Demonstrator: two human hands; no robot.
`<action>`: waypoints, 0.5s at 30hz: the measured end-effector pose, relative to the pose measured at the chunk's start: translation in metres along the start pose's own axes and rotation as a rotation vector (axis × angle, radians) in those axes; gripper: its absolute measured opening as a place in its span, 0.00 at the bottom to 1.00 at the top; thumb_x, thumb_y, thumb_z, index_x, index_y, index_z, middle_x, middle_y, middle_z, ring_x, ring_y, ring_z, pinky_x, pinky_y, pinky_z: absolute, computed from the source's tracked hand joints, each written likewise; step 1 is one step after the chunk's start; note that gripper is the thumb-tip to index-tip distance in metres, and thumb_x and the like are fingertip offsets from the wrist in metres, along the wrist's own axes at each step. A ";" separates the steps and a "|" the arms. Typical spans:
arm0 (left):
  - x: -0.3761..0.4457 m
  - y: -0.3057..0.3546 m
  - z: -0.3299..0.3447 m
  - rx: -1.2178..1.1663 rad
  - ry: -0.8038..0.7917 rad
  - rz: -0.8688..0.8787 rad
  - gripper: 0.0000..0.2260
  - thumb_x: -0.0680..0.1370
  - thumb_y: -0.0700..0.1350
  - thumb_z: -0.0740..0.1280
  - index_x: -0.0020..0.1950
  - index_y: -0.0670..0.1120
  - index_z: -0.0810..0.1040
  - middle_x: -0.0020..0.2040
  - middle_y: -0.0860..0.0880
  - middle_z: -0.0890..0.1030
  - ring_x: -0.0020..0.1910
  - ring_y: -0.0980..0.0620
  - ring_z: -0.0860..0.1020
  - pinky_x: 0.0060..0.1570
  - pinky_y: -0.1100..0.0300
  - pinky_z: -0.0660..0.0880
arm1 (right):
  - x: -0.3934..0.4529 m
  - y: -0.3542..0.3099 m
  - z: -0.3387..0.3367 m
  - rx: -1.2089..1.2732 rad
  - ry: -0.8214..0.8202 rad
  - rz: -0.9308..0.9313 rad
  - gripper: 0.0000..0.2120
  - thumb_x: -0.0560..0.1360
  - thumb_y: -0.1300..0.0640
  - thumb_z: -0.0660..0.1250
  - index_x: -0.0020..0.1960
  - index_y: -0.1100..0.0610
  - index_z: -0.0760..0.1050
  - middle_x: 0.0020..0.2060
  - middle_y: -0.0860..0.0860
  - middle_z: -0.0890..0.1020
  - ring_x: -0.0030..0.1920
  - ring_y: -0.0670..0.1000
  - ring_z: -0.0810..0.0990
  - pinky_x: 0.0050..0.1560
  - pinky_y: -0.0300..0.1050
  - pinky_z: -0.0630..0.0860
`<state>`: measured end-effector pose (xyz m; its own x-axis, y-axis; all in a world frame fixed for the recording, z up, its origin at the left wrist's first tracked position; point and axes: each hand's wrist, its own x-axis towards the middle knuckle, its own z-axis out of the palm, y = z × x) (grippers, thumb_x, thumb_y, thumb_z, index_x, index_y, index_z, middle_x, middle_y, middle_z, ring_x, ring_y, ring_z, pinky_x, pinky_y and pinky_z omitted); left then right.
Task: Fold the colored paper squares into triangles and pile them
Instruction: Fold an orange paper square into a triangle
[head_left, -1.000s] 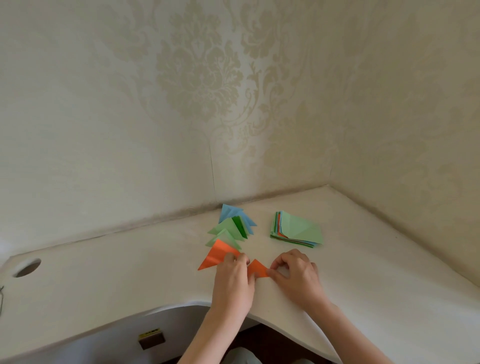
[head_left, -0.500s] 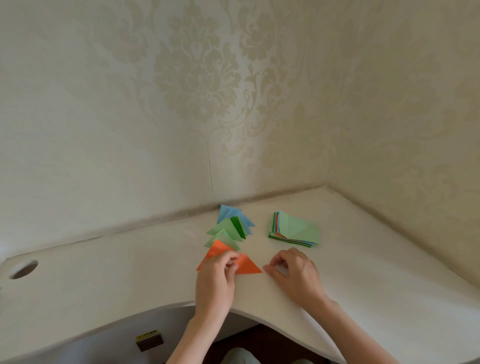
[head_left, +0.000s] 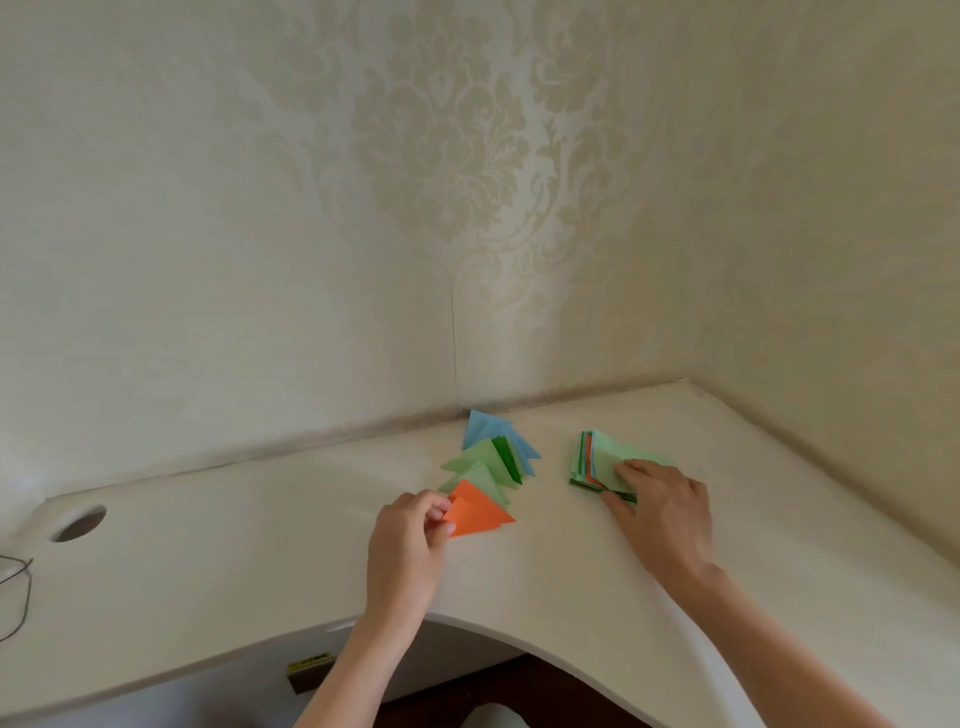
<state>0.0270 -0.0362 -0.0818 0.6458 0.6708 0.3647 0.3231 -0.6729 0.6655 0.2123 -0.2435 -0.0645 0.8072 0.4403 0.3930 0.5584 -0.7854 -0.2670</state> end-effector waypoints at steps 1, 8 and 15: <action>0.003 -0.001 0.002 0.001 0.003 0.010 0.10 0.70 0.38 0.74 0.45 0.52 0.80 0.40 0.59 0.77 0.43 0.55 0.76 0.39 0.65 0.70 | 0.000 -0.001 0.001 -0.008 0.003 0.000 0.15 0.75 0.49 0.68 0.60 0.53 0.79 0.60 0.49 0.80 0.61 0.55 0.75 0.59 0.50 0.63; 0.013 -0.006 0.010 0.016 0.032 0.058 0.08 0.71 0.38 0.74 0.45 0.50 0.82 0.42 0.58 0.78 0.44 0.54 0.75 0.42 0.62 0.72 | -0.003 -0.002 0.013 0.013 0.131 -0.056 0.03 0.70 0.57 0.75 0.43 0.50 0.85 0.45 0.47 0.85 0.47 0.55 0.81 0.51 0.51 0.68; 0.011 0.000 0.010 0.081 0.032 0.126 0.04 0.73 0.41 0.73 0.44 0.50 0.83 0.43 0.56 0.78 0.44 0.54 0.72 0.43 0.62 0.71 | -0.002 0.002 0.008 0.111 0.106 -0.081 0.01 0.70 0.53 0.75 0.41 0.49 0.85 0.46 0.46 0.85 0.47 0.55 0.81 0.48 0.48 0.68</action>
<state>0.0407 -0.0321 -0.0843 0.6626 0.5886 0.4632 0.2965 -0.7741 0.5594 0.2133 -0.2426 -0.0729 0.7374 0.4475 0.5060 0.6432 -0.6939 -0.3237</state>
